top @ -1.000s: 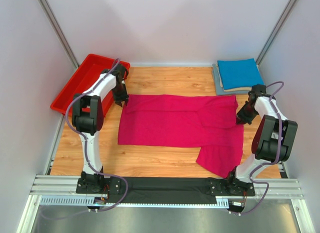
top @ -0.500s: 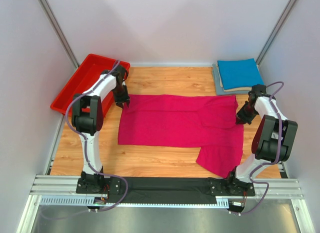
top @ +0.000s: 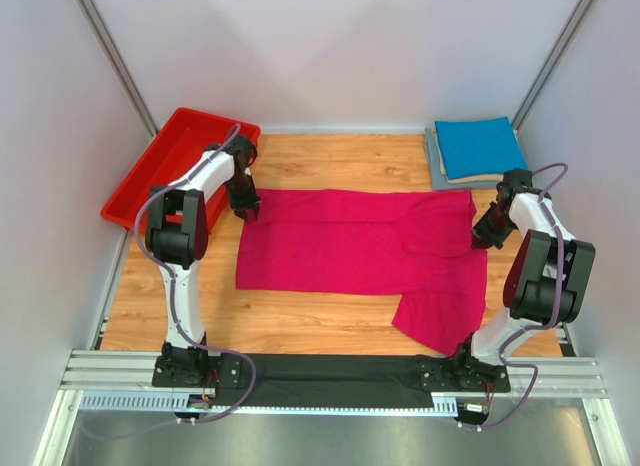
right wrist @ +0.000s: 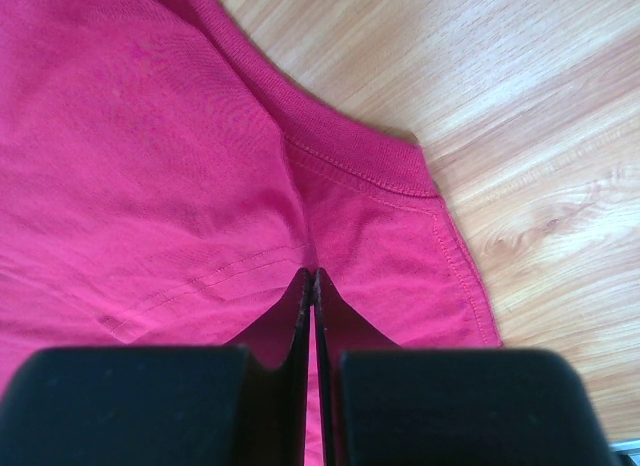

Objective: Fold and stack the t-shirts
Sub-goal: Fold the tshirt

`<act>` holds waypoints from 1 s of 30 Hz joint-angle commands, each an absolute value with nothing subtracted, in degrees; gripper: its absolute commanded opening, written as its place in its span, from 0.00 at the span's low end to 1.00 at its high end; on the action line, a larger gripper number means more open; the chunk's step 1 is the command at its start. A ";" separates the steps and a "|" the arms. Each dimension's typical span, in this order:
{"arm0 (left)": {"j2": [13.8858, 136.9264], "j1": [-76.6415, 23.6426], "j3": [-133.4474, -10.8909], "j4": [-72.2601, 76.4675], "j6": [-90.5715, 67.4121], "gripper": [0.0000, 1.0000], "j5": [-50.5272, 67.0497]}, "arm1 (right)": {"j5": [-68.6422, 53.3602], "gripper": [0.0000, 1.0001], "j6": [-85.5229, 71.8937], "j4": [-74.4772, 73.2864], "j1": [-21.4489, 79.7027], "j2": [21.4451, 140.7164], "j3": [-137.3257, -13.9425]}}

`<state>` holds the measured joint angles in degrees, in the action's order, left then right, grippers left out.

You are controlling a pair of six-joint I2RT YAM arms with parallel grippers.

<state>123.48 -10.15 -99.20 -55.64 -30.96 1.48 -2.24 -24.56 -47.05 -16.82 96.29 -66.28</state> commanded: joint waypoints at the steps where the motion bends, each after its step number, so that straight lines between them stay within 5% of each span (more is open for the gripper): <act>1: 123.66 -10.37 -98.18 -54.85 -32.25 0.34 1.58 | -2.46 0.00 -23.91 -46.23 -17.14 94.48 -66.53; 6: 124.01 -10.37 -97.12 -53.09 -32.43 0.34 1.58 | -2.29 0.00 -23.91 -46.14 -17.14 94.13 -66.18; 19: 125.51 -10.37 -100.63 -54.58 -32.52 0.00 0.88 | -1.85 0.00 -23.29 -47.20 -17.49 93.87 -67.15; 24: 125.77 -10.37 -101.25 -55.28 -32.52 0.00 0.35 | -2.02 0.00 -23.20 -47.28 -17.58 93.60 -67.24; 27: 124.19 -10.37 -98.80 -53.09 -32.78 0.16 0.62 | -2.28 0.00 -23.29 -47.20 -17.58 93.60 -67.15; 30: 123.75 -10.37 -98.53 -53.08 -32.87 0.21 0.44 | -2.37 0.00 -23.29 -47.11 -17.58 93.61 -66.97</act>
